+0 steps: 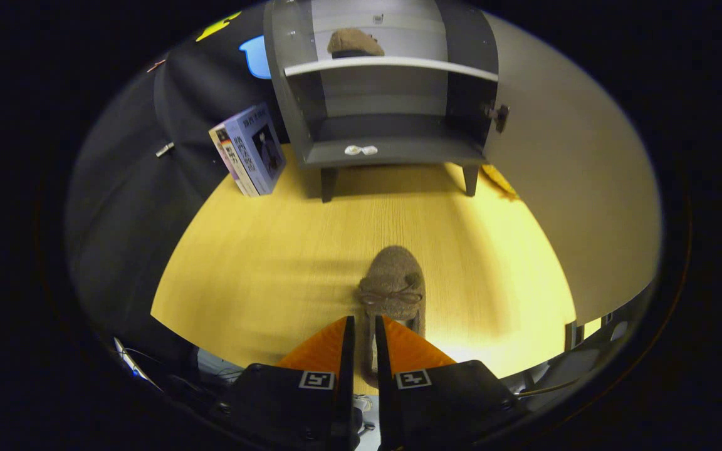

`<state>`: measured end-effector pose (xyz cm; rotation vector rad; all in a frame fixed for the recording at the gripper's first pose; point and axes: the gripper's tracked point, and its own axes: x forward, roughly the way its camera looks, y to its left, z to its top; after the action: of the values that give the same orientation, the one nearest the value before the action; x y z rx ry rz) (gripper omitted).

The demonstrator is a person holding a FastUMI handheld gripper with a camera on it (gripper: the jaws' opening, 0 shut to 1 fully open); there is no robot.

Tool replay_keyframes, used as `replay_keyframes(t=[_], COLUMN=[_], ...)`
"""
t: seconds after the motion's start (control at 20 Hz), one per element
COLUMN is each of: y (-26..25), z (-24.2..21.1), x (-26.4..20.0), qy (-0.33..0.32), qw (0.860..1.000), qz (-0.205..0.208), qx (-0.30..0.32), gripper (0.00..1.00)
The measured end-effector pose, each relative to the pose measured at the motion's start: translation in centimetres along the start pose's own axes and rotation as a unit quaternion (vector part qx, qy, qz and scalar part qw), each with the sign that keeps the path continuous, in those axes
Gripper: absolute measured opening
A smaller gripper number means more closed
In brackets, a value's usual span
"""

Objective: Open the shoe cabinet door, grab the shoes and put them into the shoe cabinet, then close the shoe cabinet door.

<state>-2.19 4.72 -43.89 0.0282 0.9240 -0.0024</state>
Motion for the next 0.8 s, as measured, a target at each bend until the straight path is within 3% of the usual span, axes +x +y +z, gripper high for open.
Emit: replay_keyframes(t=[0.5,0.8], y=[0.0,0.3], z=[-4.4,-2.7], x=[7.3,9.7], qy=[0.041,-0.003], qw=[0.999,1.000], qz=[-0.002,0.012], qx=[0.014,0.010], gripper=[0.20,0.20])
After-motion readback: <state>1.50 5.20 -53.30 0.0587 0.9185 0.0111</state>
